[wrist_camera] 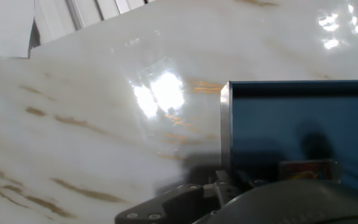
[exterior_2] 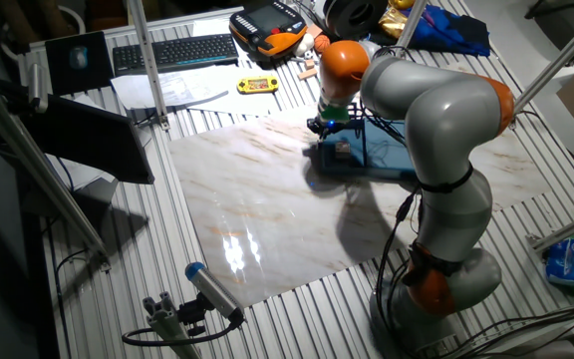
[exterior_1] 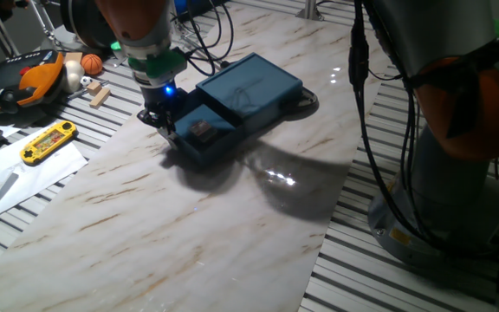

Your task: Take something out of a drawer

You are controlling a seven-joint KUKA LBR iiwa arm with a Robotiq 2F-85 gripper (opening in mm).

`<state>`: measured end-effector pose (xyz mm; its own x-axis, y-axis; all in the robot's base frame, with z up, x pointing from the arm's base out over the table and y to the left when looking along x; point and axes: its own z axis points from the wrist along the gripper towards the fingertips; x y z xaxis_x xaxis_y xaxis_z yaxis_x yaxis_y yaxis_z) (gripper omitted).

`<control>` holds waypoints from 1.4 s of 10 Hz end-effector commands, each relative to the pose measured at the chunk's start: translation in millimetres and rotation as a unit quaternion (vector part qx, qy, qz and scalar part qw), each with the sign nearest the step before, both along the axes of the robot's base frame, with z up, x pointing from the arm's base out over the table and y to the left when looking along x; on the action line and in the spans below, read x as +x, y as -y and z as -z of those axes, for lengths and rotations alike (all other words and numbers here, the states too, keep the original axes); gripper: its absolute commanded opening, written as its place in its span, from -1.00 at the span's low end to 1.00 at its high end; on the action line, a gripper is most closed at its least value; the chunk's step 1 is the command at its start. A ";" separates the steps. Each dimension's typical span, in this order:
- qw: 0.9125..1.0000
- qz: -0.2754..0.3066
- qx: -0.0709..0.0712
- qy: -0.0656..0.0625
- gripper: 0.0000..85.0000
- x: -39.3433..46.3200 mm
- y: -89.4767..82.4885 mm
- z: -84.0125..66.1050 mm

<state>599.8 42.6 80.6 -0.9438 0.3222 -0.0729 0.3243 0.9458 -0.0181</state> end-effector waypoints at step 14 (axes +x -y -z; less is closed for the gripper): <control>0.999 -0.038 -0.010 0.000 0.20 -24.4 46.6 -29.0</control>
<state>574.9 -5.0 108.9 -0.9653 0.2488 -0.0789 0.2523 0.9669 -0.0375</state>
